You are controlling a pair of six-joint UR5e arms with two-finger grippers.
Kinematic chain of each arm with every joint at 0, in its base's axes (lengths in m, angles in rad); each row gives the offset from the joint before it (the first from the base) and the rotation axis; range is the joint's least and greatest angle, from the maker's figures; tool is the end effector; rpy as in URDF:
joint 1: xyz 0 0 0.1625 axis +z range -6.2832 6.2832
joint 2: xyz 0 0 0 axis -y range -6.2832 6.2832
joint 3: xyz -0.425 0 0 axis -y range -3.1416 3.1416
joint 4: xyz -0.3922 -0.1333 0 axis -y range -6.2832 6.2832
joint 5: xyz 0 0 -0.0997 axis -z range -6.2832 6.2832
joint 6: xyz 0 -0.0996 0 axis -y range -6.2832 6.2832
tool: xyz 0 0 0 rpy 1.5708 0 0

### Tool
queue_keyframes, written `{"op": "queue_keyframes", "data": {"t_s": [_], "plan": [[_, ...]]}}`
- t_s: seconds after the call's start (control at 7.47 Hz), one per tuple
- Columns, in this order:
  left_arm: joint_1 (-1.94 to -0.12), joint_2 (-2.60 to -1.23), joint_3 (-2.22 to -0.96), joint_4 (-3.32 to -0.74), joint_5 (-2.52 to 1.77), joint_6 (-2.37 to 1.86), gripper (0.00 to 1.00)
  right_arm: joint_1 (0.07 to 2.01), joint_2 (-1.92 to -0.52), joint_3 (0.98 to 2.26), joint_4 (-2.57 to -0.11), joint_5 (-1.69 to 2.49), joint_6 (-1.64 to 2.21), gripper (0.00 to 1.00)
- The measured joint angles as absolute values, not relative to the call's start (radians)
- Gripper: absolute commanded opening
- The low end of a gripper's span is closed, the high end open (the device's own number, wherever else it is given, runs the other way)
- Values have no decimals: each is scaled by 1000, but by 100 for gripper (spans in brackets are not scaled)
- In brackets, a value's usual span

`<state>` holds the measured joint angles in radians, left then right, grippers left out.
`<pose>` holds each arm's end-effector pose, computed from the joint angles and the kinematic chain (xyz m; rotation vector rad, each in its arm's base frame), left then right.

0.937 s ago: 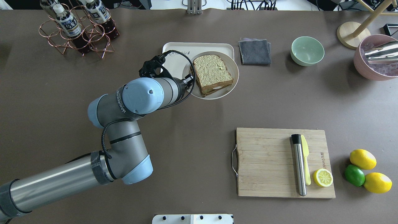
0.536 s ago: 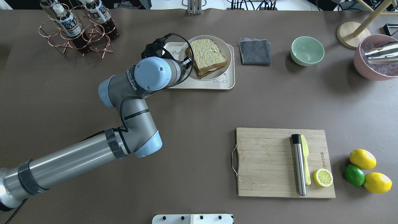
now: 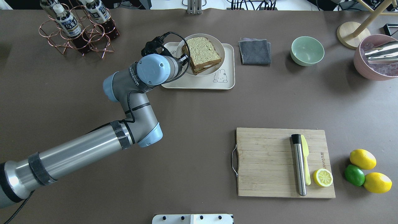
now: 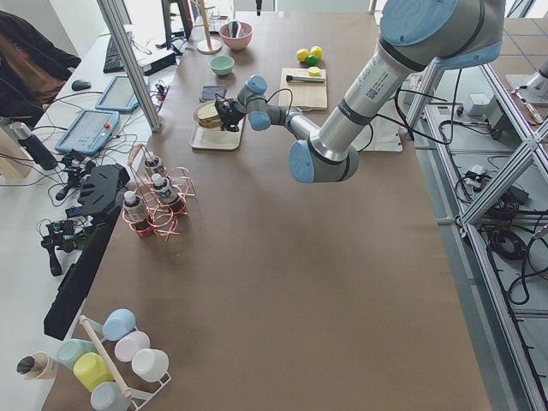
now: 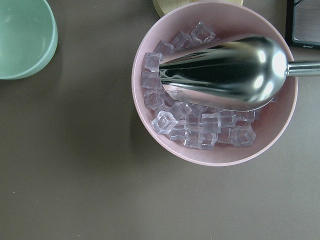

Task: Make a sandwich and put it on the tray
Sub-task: 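Open the left gripper and release the plate on the tray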

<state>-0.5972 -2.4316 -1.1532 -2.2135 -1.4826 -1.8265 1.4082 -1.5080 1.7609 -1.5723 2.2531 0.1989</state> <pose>0.5906 -0.5735 0.2294 0.2710 1.0896 -0.8126 -0.0150 -0.5267 0.5386 0.1156 -0.7109 -0.0510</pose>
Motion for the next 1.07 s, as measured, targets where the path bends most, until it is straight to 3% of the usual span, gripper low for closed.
{"op": "queue_keyframes", "data": {"t_s": [0.13,0.27,0.67,0.8,1.07], "plan": [[-594,-2432,-1138,-2226,-1482,-1816,0,1408,-1508,1761,-1572,2253,199,99],[-591,-2432,-1131,-2231,-1482,-1809,30,1408,-1508,1761,-1572,2253,199,99],[-590,-2423,-1128,-2234,-1485,-1756,59,1407,-1503,1762,-1572,2253,201,99],[-590,-2417,-1129,-2241,-1486,-1727,97,1406,-1500,1761,-1573,2253,201,99],[-594,-2412,-1137,-2255,-1491,-1706,98,1405,-1488,1760,-1580,2252,204,99]]}}
